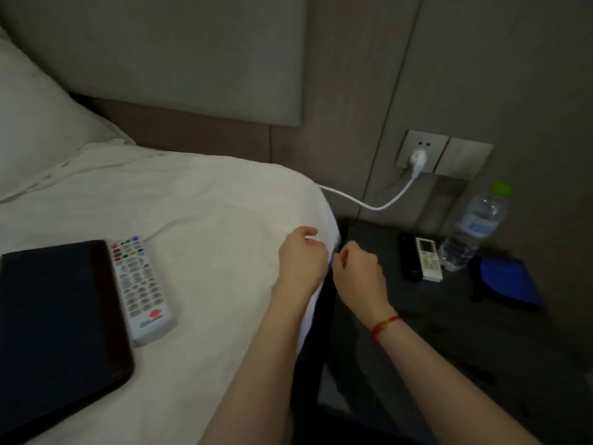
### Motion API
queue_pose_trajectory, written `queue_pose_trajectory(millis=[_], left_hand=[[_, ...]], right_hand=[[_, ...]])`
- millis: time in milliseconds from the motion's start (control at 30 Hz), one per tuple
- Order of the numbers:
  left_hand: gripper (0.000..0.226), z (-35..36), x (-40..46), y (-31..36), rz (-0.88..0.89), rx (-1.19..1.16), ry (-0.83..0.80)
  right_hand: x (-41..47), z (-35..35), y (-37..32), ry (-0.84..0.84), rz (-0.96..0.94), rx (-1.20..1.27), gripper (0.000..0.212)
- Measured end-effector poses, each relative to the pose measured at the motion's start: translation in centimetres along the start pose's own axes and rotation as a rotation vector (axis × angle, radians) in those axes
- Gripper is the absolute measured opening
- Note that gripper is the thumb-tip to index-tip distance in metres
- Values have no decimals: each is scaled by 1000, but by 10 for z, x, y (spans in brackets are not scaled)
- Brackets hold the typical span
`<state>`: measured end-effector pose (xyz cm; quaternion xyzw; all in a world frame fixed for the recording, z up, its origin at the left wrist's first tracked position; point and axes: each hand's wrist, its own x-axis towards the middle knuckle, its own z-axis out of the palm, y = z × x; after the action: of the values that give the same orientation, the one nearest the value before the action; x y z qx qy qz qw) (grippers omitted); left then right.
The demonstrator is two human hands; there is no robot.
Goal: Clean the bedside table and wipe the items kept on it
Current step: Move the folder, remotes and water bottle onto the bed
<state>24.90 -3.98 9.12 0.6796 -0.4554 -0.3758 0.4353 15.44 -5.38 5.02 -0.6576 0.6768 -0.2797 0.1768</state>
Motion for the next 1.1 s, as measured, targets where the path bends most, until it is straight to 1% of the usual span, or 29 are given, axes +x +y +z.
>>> queue_pose_trajectory(millis=[133,200,233,267,333,467,633,767,833,900,1000,1100], left_hand=[[32,87,24,-7,-48,65,-180],[23,127,35,-12,-68,123,-231],[18,145,40,-14,-79,146,-249],[19,165,46,-15,-87,171,-266],[27,199,55,-19,-92,229,-292],[29,254,71,-24,-63,313,-281],[35,283,85,-32,-19,385,-247],[26,292,91,-31,-45,364,-223],[25,293,93,-30,-79,364,-227],[29,292,96,-29,-133,362,-230],[35,284,100,-33,-213,325,-236],[48,269,103,-36,-344,123,-246]], right_hand=[[30,-22,85,54,237,-62,21],[42,-31,121,83,321,-87,20],[46,-34,136,89,346,-110,20],[49,-37,151,89,360,-139,21],[53,-39,173,78,365,-185,22],[62,-38,204,93,365,-176,19],[73,-34,220,119,347,-145,19],[83,-35,229,137,355,-120,20],[87,-35,232,151,374,-109,21],[92,-33,235,163,393,-113,27],[101,-28,238,141,405,-188,47],[113,-18,238,103,429,-254,63]])
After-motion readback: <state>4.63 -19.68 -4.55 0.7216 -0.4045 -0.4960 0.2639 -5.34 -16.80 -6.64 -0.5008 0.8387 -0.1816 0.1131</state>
